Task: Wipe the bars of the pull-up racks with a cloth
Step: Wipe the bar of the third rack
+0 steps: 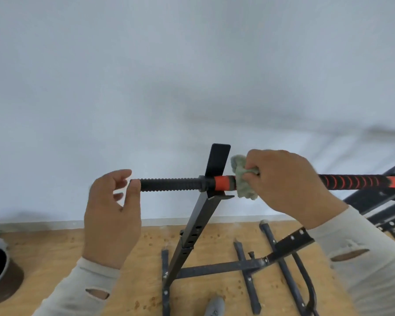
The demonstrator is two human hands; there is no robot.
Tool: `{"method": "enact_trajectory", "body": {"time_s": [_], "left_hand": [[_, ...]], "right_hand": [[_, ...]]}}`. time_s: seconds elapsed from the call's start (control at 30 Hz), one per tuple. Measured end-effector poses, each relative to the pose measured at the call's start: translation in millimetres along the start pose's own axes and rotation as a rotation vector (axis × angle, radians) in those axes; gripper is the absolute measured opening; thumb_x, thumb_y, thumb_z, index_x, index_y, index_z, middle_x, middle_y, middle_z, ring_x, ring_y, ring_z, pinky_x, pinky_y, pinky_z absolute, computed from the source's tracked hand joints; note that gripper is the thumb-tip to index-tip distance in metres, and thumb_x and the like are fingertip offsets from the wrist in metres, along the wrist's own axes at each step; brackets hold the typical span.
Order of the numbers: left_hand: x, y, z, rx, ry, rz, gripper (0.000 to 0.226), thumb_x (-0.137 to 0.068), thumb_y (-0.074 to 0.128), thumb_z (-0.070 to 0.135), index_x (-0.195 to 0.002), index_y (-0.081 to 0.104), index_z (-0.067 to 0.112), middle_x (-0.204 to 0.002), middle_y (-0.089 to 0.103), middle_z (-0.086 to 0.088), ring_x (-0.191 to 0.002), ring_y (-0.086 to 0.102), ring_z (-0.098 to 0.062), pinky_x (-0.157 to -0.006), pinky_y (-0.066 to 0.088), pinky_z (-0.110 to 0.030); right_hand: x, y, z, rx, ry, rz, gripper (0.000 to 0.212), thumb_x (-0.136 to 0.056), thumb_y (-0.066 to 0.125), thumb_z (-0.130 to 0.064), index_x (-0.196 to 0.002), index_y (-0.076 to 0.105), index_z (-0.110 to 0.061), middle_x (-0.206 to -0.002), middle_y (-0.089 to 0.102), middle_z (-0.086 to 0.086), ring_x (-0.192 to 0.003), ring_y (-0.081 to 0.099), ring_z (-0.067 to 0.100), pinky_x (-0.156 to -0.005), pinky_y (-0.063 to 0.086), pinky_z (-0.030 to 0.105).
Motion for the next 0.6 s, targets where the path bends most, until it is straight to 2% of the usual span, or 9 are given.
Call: {"method": "enact_trajectory", "body": {"time_s": [0.07, 0.1, 0.2, 0.27, 0.33, 0.43, 0.6], "left_hand": [[8, 7, 29, -0.184, 0.421, -0.005, 0.018, -0.101, 0.057, 0.021, -0.117, 0.066, 0.018, -0.122, 0.062, 0.003, -0.116, 0.053, -0.010, -0.105, 0.044, -0.029], [11, 15, 40, -0.241, 0.541, -0.079, 0.022, -0.099, 0.058, 0.021, -0.118, 0.067, 0.015, -0.124, 0.063, 0.002, -0.117, 0.053, -0.011, -0.106, 0.043, -0.027], [13, 44, 57, -0.476, 0.718, -0.316, 0.025, -0.098, 0.060, 0.024, -0.120, 0.069, 0.016, -0.121, 0.069, 0.000, -0.111, 0.063, -0.020, -0.098, 0.053, -0.040], [11, 54, 53, -0.591, 0.765, -0.392, 0.018, -0.090, 0.071, 0.018, -0.108, 0.072, 0.018, -0.107, 0.073, 0.002, -0.096, 0.067, -0.023, -0.086, 0.058, -0.044], [7, 55, 45, -0.629, 0.748, -0.430, 0.024, -0.076, 0.082, 0.007, -0.094, 0.072, 0.018, -0.096, 0.072, 0.002, -0.085, 0.067, -0.024, -0.080, 0.059, -0.044], [6, 56, 40, -0.639, 0.741, -0.427, 0.034, -0.068, 0.086, 0.001, -0.092, 0.070, 0.018, -0.095, 0.072, 0.001, -0.083, 0.068, -0.025, -0.082, 0.059, -0.046], [10, 55, 43, -0.609, 0.761, -0.393, 0.029, -0.070, 0.085, 0.002, -0.093, 0.073, 0.015, -0.096, 0.074, -0.001, -0.084, 0.071, -0.027, -0.083, 0.060, -0.048]], "right_hand": [[-1, 2, -9, -0.140, -0.049, 0.038, 0.013, -0.098, 0.058, -0.037, -0.089, 0.057, -0.027, -0.075, 0.058, -0.010, -0.071, 0.053, 0.014, -0.065, 0.042, 0.031], [-4, 5, -17, -0.201, -0.084, 0.015, 0.013, -0.097, 0.059, -0.037, -0.091, 0.059, -0.026, -0.078, 0.060, -0.011, -0.075, 0.055, 0.014, -0.070, 0.045, 0.033], [-10, 19, -35, -0.227, -0.213, -0.096, 0.011, -0.096, 0.059, -0.028, -0.087, 0.061, -0.021, -0.080, 0.057, -0.011, -0.080, 0.054, 0.013, -0.073, 0.047, 0.033], [-11, 24, -25, -0.200, -0.236, -0.106, 0.006, -0.094, 0.059, -0.021, -0.089, 0.060, -0.019, -0.084, 0.056, -0.010, -0.084, 0.052, 0.016, -0.073, 0.046, 0.034], [-6, 26, -6, -0.141, -0.226, -0.107, 0.004, -0.093, 0.059, -0.018, -0.089, 0.057, -0.018, -0.087, 0.056, -0.008, -0.085, 0.051, 0.018, -0.074, 0.045, 0.034], [8, 24, 25, -0.053, -0.136, -0.081, 0.008, -0.094, 0.057, -0.015, -0.086, 0.054, -0.018, -0.085, 0.055, -0.007, -0.079, 0.049, 0.017, -0.069, 0.046, 0.034], [29, 13, 53, -0.014, 0.044, 0.113, 0.011, -0.093, 0.058, -0.014, -0.086, 0.052, -0.020, -0.075, 0.052, -0.006, -0.068, 0.050, 0.017, -0.058, 0.050, 0.037]]}}
Point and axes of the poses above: each hand's wrist, its own x-axis away from the middle knuckle, its own y-axis out of the palm, z = x × y, the point moved 4 cm from there along -x, towards the middle knuckle
